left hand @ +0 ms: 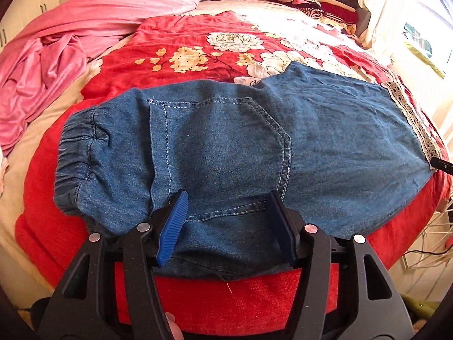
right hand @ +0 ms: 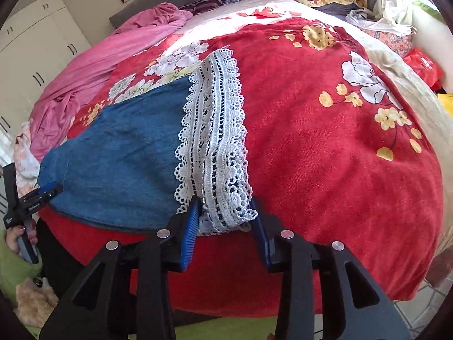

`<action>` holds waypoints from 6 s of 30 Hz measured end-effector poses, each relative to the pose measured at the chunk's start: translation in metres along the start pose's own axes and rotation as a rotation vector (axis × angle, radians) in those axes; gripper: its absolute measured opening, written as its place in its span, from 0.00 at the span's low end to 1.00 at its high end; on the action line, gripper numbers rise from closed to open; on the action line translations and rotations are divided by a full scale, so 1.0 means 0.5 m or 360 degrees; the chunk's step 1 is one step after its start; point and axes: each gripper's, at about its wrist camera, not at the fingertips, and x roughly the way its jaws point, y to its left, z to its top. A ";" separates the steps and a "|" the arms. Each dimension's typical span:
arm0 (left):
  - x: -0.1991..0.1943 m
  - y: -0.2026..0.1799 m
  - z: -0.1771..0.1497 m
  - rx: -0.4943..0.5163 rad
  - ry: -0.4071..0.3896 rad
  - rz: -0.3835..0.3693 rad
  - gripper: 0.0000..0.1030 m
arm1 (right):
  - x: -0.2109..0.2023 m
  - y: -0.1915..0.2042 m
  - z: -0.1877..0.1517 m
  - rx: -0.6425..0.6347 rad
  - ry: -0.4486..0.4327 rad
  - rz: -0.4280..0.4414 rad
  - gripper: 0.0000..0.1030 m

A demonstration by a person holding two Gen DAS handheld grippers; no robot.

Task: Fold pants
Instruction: 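Move the open left gripper over the back pocket of the pants, then move both open grippers toward the lace-trimmed hem end of the pants, then close both grippers on the lace-trimmed hem end of the pants, then lift the hem end with both grippers and fold it toward the waistband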

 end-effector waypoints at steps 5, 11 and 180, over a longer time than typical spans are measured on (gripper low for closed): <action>-0.005 0.005 0.000 -0.0022 -0.0016 -0.0045 0.51 | -0.023 0.001 0.003 -0.0026 -0.0006 -0.0100 0.50; -0.022 -0.001 0.000 -0.0007 -0.0065 -0.0046 0.57 | -0.069 0.005 0.016 -0.0027 -0.0122 -0.0158 0.51; 0.131 -0.284 0.355 0.0134 -0.0056 -0.1177 0.10 | 0.016 0.255 0.107 -0.0278 -0.0252 0.0491 0.21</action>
